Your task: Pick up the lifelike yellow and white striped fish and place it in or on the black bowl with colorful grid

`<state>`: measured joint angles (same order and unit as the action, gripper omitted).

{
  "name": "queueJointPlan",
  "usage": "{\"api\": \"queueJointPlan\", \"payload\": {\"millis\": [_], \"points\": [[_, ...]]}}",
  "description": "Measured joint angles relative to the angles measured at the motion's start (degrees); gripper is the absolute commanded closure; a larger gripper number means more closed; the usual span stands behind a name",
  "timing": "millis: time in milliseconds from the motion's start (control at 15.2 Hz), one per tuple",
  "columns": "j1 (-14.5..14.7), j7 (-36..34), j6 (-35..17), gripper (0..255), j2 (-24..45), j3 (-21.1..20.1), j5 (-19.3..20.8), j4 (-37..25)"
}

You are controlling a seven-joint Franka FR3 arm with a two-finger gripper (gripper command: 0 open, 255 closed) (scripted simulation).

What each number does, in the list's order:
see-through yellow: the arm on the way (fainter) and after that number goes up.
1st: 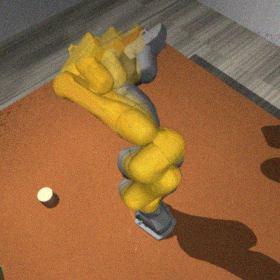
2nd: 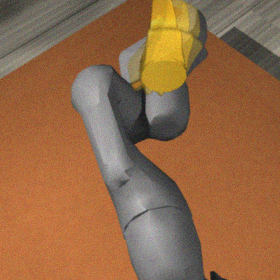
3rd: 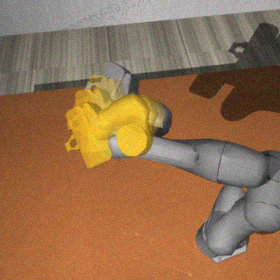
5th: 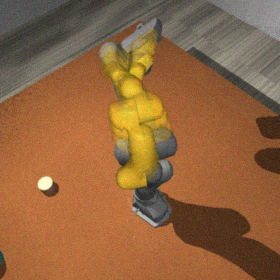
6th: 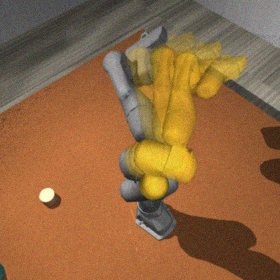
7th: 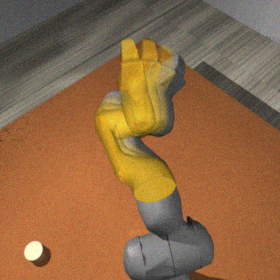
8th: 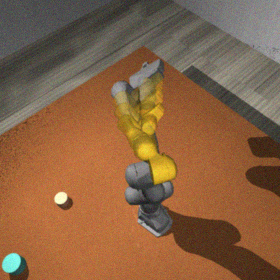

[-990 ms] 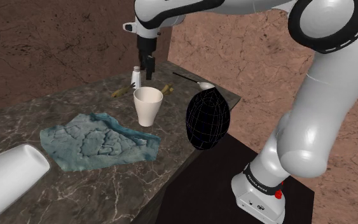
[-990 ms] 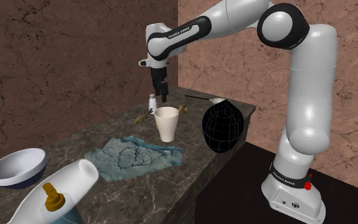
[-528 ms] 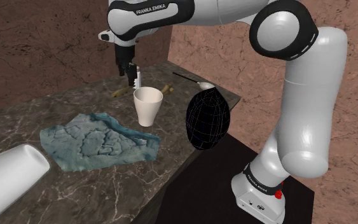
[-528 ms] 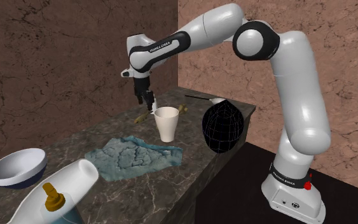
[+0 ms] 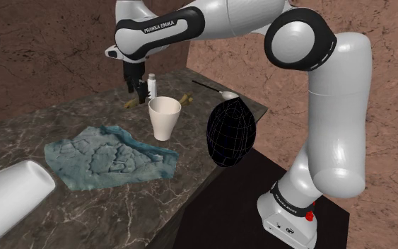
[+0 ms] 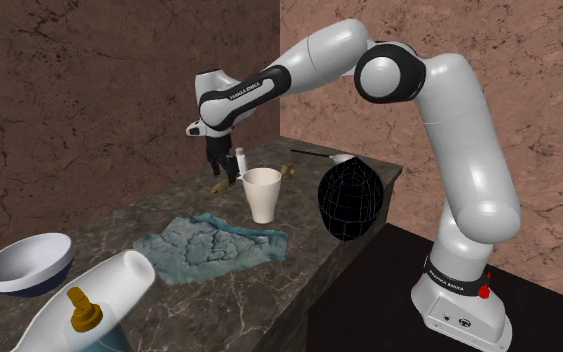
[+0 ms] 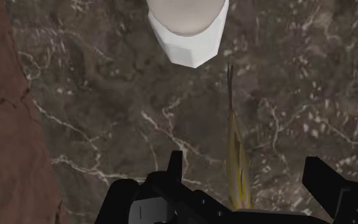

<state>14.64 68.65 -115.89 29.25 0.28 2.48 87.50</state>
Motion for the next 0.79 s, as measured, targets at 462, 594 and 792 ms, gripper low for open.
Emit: {"api": "queueJointPlan", "payload": {"millis": [462,594,792], "points": [[0.0,0.0,-1.1,0,0.2,0.0,0.0,0.9],[0.0,0.0,-1.1,255,0.2,0.0,0.0,0.9],[0.0,0.0,-1.1,255,0.2,0.0,0.0,0.9]]}}
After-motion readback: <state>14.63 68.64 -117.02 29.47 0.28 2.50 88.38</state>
